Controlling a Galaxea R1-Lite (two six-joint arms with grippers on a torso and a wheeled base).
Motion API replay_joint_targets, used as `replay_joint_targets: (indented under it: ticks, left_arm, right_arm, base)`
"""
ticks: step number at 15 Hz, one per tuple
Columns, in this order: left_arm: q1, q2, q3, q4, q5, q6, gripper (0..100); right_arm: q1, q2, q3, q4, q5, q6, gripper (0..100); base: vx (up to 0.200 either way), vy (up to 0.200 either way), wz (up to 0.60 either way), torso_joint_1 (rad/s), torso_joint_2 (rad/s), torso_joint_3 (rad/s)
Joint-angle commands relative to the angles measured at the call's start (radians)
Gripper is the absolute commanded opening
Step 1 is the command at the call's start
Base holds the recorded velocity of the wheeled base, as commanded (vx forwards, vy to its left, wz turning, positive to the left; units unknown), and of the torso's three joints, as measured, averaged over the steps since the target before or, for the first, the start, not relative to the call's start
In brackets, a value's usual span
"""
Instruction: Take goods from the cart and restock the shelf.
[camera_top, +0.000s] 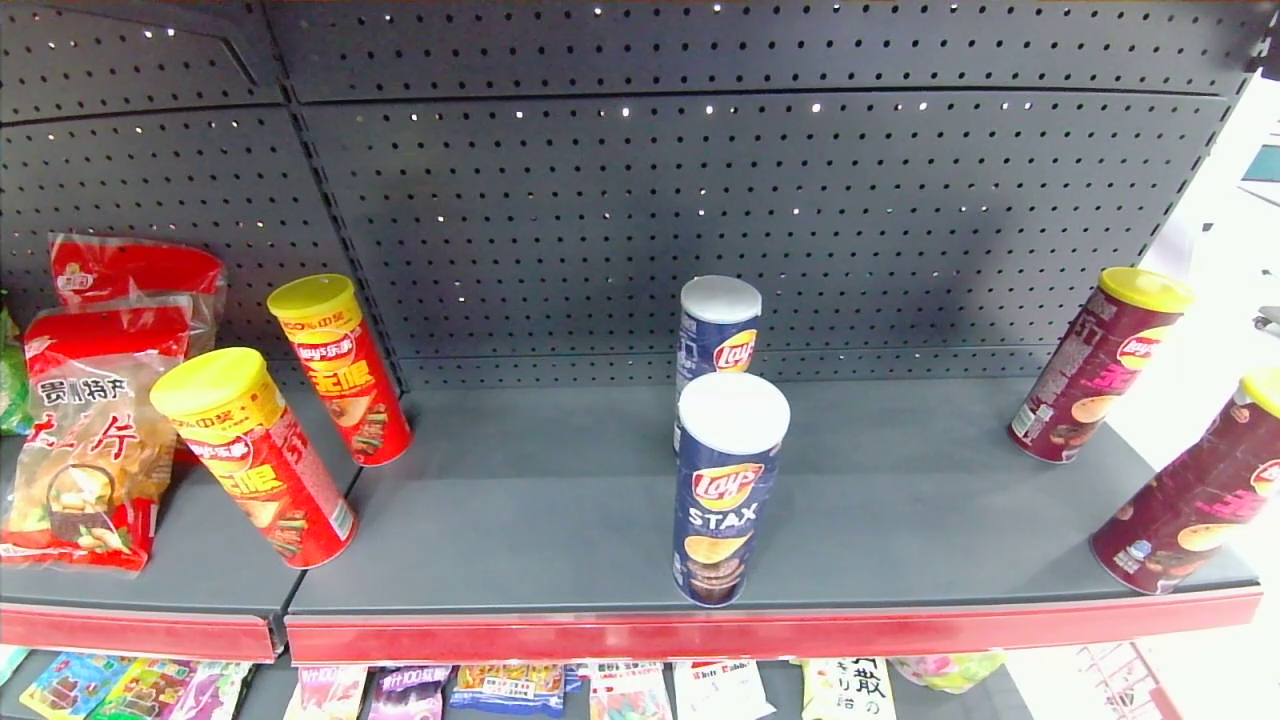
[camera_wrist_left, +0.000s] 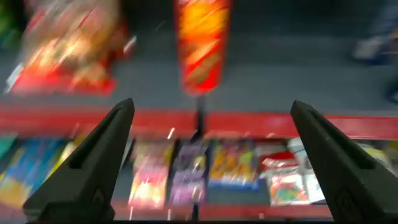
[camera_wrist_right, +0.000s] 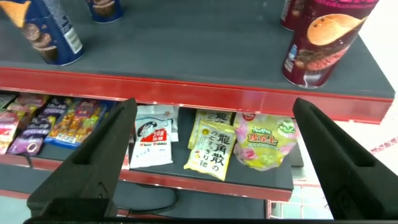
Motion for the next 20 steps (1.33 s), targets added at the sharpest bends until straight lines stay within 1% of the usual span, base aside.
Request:
replay_joint_targets:
  ticks: [1, 2, 3, 4, 5, 6, 7, 8, 9, 20]
  left_arm:
    - [-0.005, -0.029, 0.061, -0.034, -0.024, 0.028, 100]
    - [-0.005, -0.029, 0.079, -0.035, 0.054, 0.000, 100]
    - [-0.005, -0.029, 0.090, -0.045, 0.123, -0.058, 100]
    - [-0.005, -0.029, 0.090, -0.046, 0.127, -0.066, 100]
    - [-0.005, -0.029, 0.090, -0.045, 0.124, -0.043, 100]
    - [-0.005, -0.029, 0.090, -0.043, 0.109, -0.008, 100]
    - [-0.005, -0.029, 0.090, -0.043, 0.103, -0.001, 100]
    - [-0.005, -0.029, 0.090, -0.043, 0.104, -0.001, 100]
    - [-0.005, -0.029, 0.090, -0.043, 0.104, -0.001, 100]
    - [-0.005, -0.029, 0.090, -0.043, 0.103, 0.000, 100]
  right_arm:
    - [-0.002, 0.001, 0.000, 0.000, -0.019, 0.002, 100]
    - [-0.004, 0.003, 0.000, 0.000, -0.022, 0.002, 100]
    - [-0.014, 0.003, 0.000, 0.000, -0.024, 0.001, 100]
    - [-0.048, 0.004, 0.000, 0.000, -0.022, -0.004, 100]
    - [-0.074, -0.003, 0.000, 0.000, -0.021, -0.005, 100]
    - [-0.074, -0.010, 0.000, 0.000, -0.019, -0.001, 100]
    - [-0.074, -0.010, 0.000, 0.000, -0.022, 0.004, 100]
    - [-0.089, -0.020, 0.000, 0.000, -0.027, 0.004, 100]
    - [-0.128, -0.086, 0.000, 0.000, -0.019, -0.007, 100]
    - [-0.131, -0.099, 0.000, 0.000, -0.024, 0.004, 100]
  base:
    - [0.000, 0.000, 0.00, 0.000, 0.00, 0.000]
    - [0.000, 0.000, 0.00, 0.000, 0.00, 0.000]
    - [0.000, 0.000, 0.00, 0.000, 0.00, 0.000]
    - [0.000, 0.000, 0.00, 0.000, 0.00, 0.000]
    - [0.000, 0.000, 0.00, 0.000, 0.00, 0.000]
    - [0.000, 0.000, 0.00, 0.000, 0.00, 0.000]
    - [0.000, 0.000, 0.00, 0.000, 0.00, 0.000]
    - [0.000, 0.000, 0.00, 0.000, 0.00, 0.000]
    - [0.000, 0.000, 0.00, 0.000, 0.00, 0.000]
    - [0.000, 0.000, 0.00, 0.000, 0.00, 0.000]
